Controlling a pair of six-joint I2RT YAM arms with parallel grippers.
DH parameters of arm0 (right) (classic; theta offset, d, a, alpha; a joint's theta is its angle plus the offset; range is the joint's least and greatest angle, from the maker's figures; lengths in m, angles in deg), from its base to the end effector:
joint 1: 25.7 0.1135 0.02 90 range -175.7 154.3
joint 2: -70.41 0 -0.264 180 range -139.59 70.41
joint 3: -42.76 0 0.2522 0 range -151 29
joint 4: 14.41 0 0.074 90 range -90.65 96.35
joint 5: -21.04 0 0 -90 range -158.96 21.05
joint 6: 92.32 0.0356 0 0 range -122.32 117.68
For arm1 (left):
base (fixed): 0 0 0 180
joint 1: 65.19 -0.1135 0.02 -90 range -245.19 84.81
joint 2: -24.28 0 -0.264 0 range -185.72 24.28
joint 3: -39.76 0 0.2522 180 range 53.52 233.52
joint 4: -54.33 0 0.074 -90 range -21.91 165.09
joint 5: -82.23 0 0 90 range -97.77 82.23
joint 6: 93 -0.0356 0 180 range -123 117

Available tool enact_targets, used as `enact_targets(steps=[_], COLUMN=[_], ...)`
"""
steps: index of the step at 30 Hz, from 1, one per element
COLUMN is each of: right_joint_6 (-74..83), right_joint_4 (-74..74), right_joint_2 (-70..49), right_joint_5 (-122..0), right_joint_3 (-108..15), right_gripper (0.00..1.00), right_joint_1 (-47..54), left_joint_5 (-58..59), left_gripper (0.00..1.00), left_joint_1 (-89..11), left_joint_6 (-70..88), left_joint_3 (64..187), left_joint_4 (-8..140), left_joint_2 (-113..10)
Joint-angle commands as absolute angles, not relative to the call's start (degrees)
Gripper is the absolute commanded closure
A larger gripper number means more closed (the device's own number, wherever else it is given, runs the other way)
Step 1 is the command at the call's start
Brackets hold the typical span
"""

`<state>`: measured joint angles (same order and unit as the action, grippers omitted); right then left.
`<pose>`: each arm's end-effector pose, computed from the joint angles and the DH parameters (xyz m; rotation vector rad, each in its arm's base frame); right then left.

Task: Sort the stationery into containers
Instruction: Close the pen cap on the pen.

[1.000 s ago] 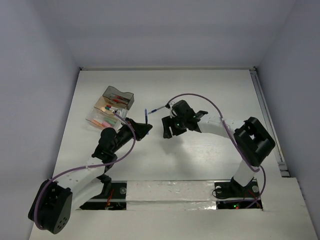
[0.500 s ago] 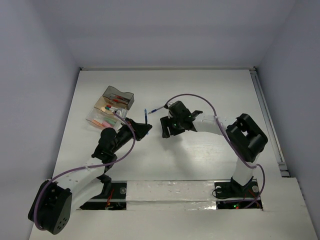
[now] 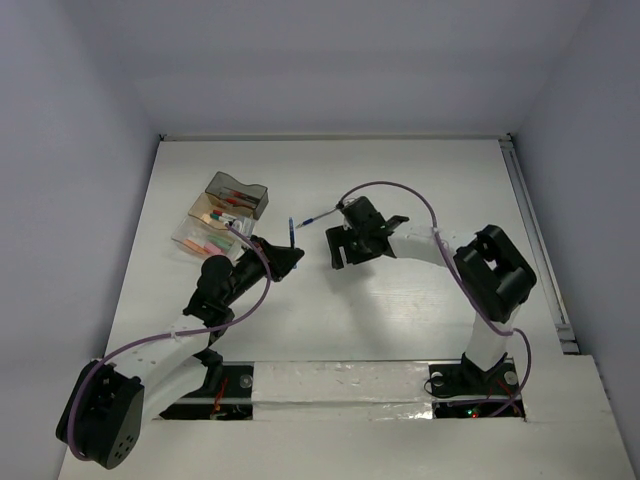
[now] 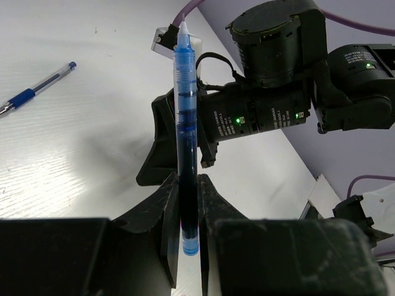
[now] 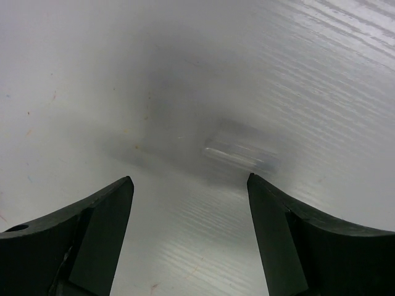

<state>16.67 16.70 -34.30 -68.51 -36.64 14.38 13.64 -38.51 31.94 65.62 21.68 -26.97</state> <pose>0.2872 0.2421 0.1697 -0.4802 2.5627 0.3967 0.1629 -0.0964 0.2248 0.2165 1.5436 -1.1338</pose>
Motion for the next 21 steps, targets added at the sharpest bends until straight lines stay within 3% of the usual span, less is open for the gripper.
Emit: enact_targets(steps=[1, 13, 21], right_joint_6=[16.1, 16.8, 16.8], right_joint_4=[17.7, 15.9, 19.9], right_joint_2=[-35.7, -41.2, -43.8], right_joint_5=[-70.8, -70.0, -72.5], right_joint_3=[-37.6, -44.3, -47.6], right_gripper=[0.19, 0.25, 0.44], right_joint_1=[13.0, 12.4, 12.4], left_joint_5=[13.7, 13.6, 13.4], left_gripper=[1.0, 1.0, 1.0], left_joint_1=[-38.1, -38.1, -38.1], left_joint_6=[31.0, 30.9, 31.0], left_joint_3=[66.9, 66.8, 66.8], left_joint_4=[19.3, 19.6, 19.6], left_joint_2=[-26.7, -26.2, -26.1])
